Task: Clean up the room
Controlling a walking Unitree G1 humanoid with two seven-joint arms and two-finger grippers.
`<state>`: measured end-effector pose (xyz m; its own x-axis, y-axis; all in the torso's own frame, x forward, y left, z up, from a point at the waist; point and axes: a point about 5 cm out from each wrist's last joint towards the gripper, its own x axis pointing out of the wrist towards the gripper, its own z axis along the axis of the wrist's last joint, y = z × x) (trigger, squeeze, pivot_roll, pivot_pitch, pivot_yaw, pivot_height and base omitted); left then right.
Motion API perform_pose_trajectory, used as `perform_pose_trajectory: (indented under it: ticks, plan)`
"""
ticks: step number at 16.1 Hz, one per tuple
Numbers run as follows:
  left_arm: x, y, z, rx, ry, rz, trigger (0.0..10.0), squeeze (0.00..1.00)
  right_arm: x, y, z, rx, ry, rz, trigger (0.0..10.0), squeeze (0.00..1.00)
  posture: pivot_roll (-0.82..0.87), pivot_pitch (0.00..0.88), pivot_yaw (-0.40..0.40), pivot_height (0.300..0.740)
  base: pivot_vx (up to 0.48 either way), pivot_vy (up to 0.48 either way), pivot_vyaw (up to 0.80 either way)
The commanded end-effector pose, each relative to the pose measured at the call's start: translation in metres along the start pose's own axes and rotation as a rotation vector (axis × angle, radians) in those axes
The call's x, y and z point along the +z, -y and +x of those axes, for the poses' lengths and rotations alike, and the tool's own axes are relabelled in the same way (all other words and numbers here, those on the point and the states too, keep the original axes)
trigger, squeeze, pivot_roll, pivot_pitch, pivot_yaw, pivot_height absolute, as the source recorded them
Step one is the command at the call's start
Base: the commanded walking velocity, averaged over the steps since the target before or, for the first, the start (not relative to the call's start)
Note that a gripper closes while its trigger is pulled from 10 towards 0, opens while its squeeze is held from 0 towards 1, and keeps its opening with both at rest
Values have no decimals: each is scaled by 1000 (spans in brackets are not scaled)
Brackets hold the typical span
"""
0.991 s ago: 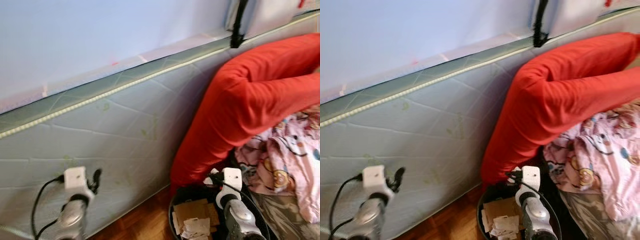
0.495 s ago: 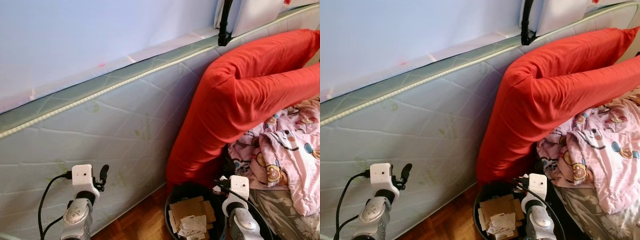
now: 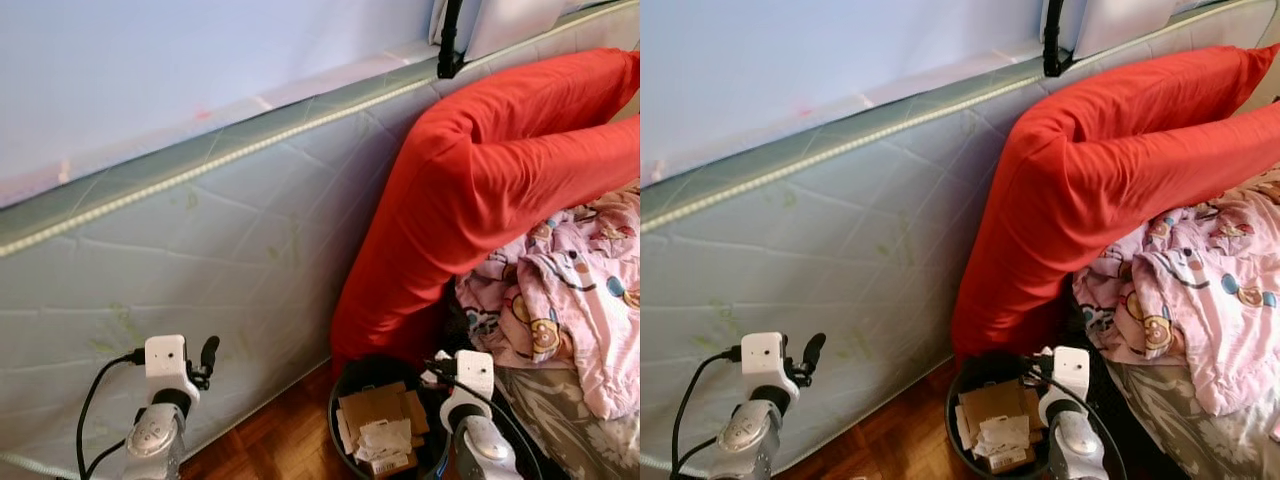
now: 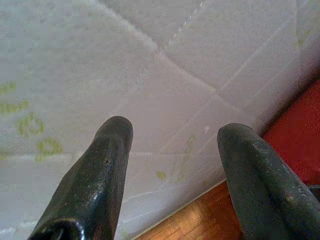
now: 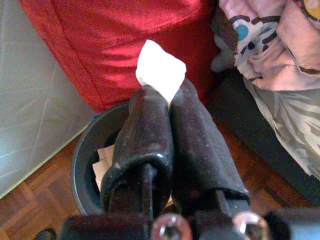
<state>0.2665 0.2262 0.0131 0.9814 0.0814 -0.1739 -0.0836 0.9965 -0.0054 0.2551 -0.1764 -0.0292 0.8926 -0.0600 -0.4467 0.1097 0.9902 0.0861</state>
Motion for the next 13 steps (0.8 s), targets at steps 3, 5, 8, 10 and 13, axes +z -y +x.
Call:
perform_pose_trajectory:
  ticks: [3, 5, 8, 10, 13]
  plan:
    - [-2, 0, -2, 0, -10, -13, 10000, 0, -6, -1, -2, 2, -36, -3, 10000, 0, 104, 132, -20, 671, 0, 0, 0]
    - [-4, 0, -3, -8, -18, -14, 10000, 0, -4, -1, -2, 2, -15, 10, 10000, 0, 105, 139, -19, 666, 0, 0, 0]
    - [-5, 1, -4, -16, -20, -16, 10000, 0, -4, -3, -1, 4, -26, 3, 10000, 0, 116, 146, -16, 666, 0, 0, 0]
    - [-5, 0, -5, -20, -19, -14, 10000, 0, -6, -5, 0, 7, -52, -2, 10000, 0, 122, 154, -14, 666, 0, 0, 0]
    - [-6, -2, -9, -25, -20, -7, 10000, 0, -6, -8, -1, 17, -33, 11, 10000, 0, 134, 172, -9, 637, 0, 0, 0]
